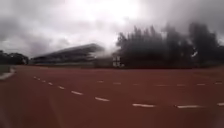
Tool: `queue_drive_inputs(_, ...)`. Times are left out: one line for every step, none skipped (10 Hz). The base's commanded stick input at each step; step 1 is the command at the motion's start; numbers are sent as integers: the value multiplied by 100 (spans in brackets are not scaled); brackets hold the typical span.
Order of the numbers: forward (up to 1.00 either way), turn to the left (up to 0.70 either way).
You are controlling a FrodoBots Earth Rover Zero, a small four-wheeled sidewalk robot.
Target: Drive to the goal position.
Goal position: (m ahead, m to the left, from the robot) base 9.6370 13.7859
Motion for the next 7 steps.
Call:
queue_drive_inputs(70,35)
queue_drive_inputs(70,35)
queue_drive_inputs(70,35)
queue_drive_inputs(70,35)
queue_drive_inputs(70,35)
queue_drive_inputs(70,35)
queue_drive_inputs(70,35)
